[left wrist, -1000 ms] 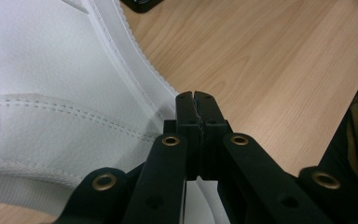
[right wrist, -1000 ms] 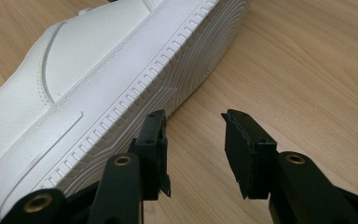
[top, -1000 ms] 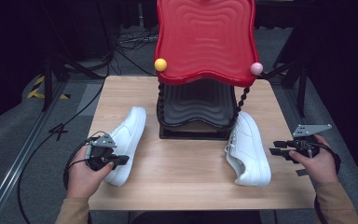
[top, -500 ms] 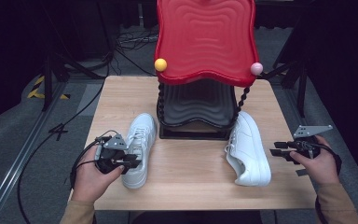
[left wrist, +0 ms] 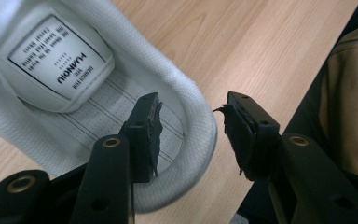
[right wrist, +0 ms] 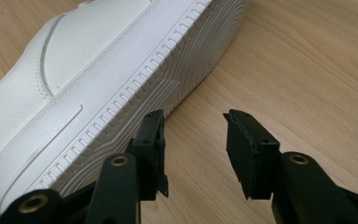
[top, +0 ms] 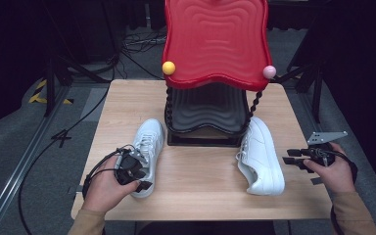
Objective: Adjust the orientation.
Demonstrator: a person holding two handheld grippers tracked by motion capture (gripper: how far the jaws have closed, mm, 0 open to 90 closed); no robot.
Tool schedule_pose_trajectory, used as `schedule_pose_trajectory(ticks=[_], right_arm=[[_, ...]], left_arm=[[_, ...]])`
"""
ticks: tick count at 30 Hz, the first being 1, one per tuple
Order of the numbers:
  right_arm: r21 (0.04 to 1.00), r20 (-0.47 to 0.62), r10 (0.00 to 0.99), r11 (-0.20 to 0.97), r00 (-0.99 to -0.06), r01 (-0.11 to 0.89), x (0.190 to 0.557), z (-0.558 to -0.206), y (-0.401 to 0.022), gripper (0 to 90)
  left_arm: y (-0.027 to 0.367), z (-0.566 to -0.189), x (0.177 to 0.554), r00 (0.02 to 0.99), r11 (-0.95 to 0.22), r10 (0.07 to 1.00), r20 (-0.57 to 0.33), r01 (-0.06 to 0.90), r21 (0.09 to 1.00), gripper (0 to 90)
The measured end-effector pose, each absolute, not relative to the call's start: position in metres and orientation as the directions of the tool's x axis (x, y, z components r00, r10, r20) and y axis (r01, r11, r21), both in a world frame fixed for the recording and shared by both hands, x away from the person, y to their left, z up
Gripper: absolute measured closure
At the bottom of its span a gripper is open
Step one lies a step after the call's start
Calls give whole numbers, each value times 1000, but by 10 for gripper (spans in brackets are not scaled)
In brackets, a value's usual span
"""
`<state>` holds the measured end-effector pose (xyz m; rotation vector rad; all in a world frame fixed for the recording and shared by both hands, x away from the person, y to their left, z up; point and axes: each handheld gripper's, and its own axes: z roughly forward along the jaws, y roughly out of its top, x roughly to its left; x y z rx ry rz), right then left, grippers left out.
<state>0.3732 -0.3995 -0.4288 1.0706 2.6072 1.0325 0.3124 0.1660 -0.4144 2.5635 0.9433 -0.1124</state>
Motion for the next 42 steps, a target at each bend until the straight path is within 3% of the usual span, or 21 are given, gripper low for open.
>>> schedule_pose_trajectory(ticks=[10, 17, 30, 42], right_arm=[[635, 129, 668, 512, -733, 579, 371, -431, -399, 569], [633, 128, 673, 511, -729, 582, 369, -432, -402, 569], [632, 131, 674, 509, -727, 585, 368, -433, -404, 570], [627, 136, 683, 501, -717, 596, 363, -435, -408, 571]], left_arm=[[147, -426, 319, 760, -721, 623, -184, 649, 242, 594], [147, -427, 320, 746, -716, 628, -221, 665, 213, 766], [153, -410, 323, 686, -594, 683, -250, 721, 356, 788], [146, -386, 330, 670, -571, 704, -234, 730, 375, 777]])
